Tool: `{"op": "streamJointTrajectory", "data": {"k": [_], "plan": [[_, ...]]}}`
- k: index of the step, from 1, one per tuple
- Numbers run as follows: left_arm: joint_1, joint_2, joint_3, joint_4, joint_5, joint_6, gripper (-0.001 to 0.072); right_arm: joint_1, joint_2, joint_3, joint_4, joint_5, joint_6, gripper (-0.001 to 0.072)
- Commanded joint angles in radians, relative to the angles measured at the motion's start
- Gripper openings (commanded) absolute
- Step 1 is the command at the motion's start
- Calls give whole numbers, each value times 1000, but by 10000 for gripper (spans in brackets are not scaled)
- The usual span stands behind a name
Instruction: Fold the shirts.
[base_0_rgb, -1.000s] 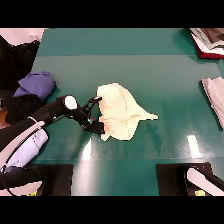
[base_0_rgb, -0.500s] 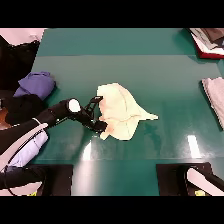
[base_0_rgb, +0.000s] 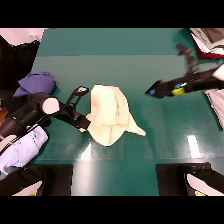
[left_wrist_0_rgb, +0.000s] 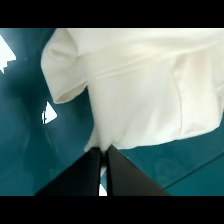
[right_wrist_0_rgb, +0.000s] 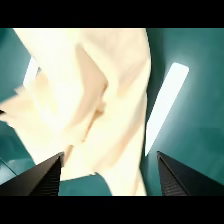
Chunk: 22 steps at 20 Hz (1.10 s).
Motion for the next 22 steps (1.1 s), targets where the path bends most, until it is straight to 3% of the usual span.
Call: {"op": "streamJointTrajectory", "data": {"k": [1,2,3,11,12,14,15,19,22], "plan": [[20,58,2,44,-48,-18,27,148,-82,-126,-36,-131,84,626],[20,59,2,42,-51,-18,27,176,-124,-135,-35,-132,98,547],[20,59,2,42,-52,-18,27,201,-164,-133,-32,-135,101,537],[20,59,2,42,-54,-28,27,366,-341,-63,-8,-195,153,536],[20,59,2,42,-54,-29,27,371,-352,-55,-6,-195,153,501],[20,59,2,42,-54,-33,27,376,-361,-34,-12,-197,148,228],[20,59,2,42,-53,-34,27,377,-358,-25,-14,-198,124,36],[20,62,36,68,-71,-36,27,337,-257,-20,-57,-197,97,12],[20,64,220,182,-166,-36,27,214,-61,-20,-75,-166,97,12]]}}
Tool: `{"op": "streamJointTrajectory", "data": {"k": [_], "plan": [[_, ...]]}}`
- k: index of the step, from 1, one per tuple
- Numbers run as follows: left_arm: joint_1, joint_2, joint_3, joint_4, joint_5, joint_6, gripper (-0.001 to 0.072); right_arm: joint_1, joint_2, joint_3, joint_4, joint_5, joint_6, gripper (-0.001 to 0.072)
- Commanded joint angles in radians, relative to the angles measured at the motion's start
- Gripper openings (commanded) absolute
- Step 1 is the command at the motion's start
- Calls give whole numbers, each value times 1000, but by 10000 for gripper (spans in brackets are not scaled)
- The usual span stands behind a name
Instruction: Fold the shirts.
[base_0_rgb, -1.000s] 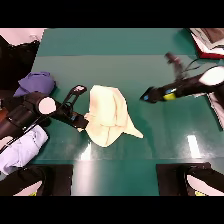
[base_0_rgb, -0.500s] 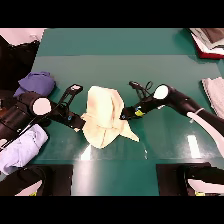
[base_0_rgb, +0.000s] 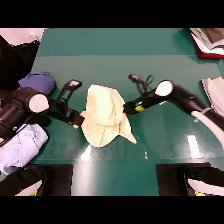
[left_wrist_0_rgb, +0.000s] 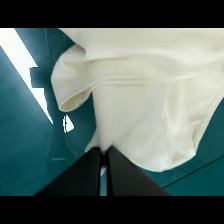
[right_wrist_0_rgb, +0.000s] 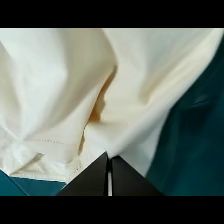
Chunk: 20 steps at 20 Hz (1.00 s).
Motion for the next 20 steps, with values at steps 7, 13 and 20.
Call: {"op": "streamJointTrajectory", "data": {"k": [7,13,20], "plan": [[1,2,776,224,-258,3,27,-574,705,12,-6,97,-4,12],[1,6,1121,220,-324,3,26,-998,824,225,-9,293,-8,12],[1,27,949,277,-337,58,26,-1043,729,334,-14,480,53,12]]}}
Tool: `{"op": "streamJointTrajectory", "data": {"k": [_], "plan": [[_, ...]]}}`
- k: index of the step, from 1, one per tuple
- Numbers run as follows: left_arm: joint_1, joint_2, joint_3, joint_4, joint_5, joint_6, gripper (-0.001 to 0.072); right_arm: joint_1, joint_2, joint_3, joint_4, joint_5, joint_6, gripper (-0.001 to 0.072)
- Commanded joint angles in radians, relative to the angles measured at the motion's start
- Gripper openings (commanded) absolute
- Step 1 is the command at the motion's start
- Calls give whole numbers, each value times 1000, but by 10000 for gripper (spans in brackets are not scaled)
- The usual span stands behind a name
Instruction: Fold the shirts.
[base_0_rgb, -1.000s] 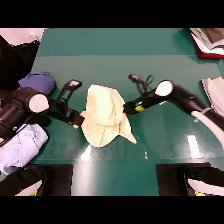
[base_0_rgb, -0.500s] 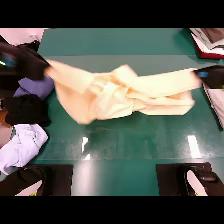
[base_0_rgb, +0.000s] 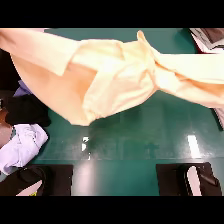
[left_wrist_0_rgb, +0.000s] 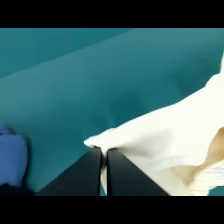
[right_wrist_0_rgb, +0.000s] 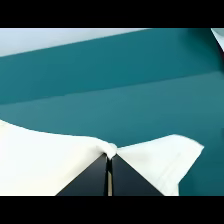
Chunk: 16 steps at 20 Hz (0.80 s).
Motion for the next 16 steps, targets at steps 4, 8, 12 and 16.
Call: {"op": "streamJointTrajectory", "data": {"k": [4,8,12,16], "plan": [[1,-51,-382,67,89,61,26,126,-99,-195,-5,180,37,12],[1,-205,-566,76,237,61,26,325,-183,-443,-61,22,34,12],[1,-416,-577,78,291,72,26,452,-325,-537,-109,-100,35,12],[79,-478,-571,65,300,71,30,477,-453,-482,-109,-101,23,12]]}}
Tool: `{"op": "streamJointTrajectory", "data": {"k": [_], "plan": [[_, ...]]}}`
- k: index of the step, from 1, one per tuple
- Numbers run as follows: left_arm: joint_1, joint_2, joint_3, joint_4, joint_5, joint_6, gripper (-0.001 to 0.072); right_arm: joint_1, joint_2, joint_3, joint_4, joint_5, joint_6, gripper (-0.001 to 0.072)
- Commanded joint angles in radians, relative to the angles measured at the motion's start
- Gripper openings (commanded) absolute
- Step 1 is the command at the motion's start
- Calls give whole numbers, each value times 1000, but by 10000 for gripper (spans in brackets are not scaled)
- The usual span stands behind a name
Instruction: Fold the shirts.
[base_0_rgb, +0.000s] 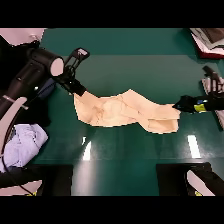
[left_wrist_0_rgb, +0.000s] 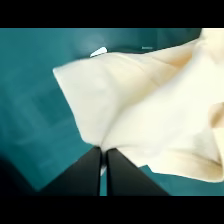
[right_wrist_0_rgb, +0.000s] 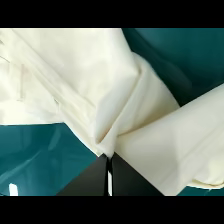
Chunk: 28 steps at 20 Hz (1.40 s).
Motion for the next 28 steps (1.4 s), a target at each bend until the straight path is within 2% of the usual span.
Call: {"op": "streamJointTrajectory", "data": {"k": [1,2,3,4,7,11,13,16,19,21,25,28], "plan": [[85,-55,13,-19,-4,0,98,33,-105,31,-11,-29,-17,12],[129,-55,42,-47,-34,-2,279,33,-125,55,-11,-28,-18,12],[174,-55,72,-93,-59,-2,412,33,-140,76,-12,-28,-18,12],[212,-55,98,-155,-80,-2,443,33,-153,95,-11,-29,-18,12],[295,-46,131,-385,-119,41,443,33,-173,119,-13,-29,-18,12],[262,-39,119,-613,-123,136,444,32,-172,118,-15,-43,-18,13],[201,-39,71,-653,-71,181,445,32,-172,118,-14,-47,-18,13],[100,-43,-70,-665,102,228,444,32,-172,118,-14,-42,-18,13],[36,-100,-140,-675,225,227,444,33,-172,118,-13,-34,-17,13],[17,-154,-140,-715,254,232,444,34,-172,118,-13,-20,-17,13],[14,-229,-140,-880,276,307,444,34,-172,118,-13,4,-17,13],[14,-245,-140,-882,274,305,442,34,-172,118,-13,8,-17,13]]}}
